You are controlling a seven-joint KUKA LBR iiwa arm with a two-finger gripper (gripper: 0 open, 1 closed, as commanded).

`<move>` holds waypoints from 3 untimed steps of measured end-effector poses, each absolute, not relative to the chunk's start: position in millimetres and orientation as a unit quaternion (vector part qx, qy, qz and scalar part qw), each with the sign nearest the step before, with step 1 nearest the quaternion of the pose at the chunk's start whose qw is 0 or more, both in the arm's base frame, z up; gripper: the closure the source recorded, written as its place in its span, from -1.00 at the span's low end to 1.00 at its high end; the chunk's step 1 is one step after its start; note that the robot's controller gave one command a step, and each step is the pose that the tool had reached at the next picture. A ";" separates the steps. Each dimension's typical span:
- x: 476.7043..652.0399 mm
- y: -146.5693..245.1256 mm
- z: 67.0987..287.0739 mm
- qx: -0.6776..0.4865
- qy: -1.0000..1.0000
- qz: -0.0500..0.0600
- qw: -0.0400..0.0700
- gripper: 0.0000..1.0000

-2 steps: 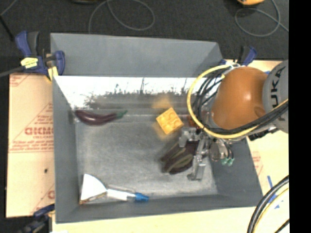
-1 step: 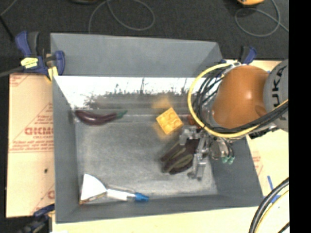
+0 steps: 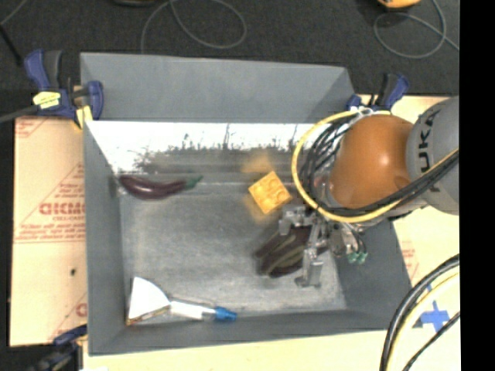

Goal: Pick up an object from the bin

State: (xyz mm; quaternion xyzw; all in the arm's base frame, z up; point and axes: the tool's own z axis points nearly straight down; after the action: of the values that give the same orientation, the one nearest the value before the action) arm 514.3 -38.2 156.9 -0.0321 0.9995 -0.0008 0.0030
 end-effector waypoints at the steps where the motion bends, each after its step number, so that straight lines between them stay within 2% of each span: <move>1: 515.7 -38.2 110.6 -0.045 0.999 -0.001 0.003 -1.00; 2: 508.1 -42.2 94.9 0.025 1.000 -0.001 0.004 1.00; 3: 508.1 -42.3 94.9 0.024 1.000 -0.001 0.004 1.00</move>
Offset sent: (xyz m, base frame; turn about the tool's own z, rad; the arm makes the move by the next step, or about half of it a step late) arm -0.0071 -0.0033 -0.0624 0.1159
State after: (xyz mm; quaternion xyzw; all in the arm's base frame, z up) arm 508.1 -42.3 94.9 0.0242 0.9997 -0.0007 0.0038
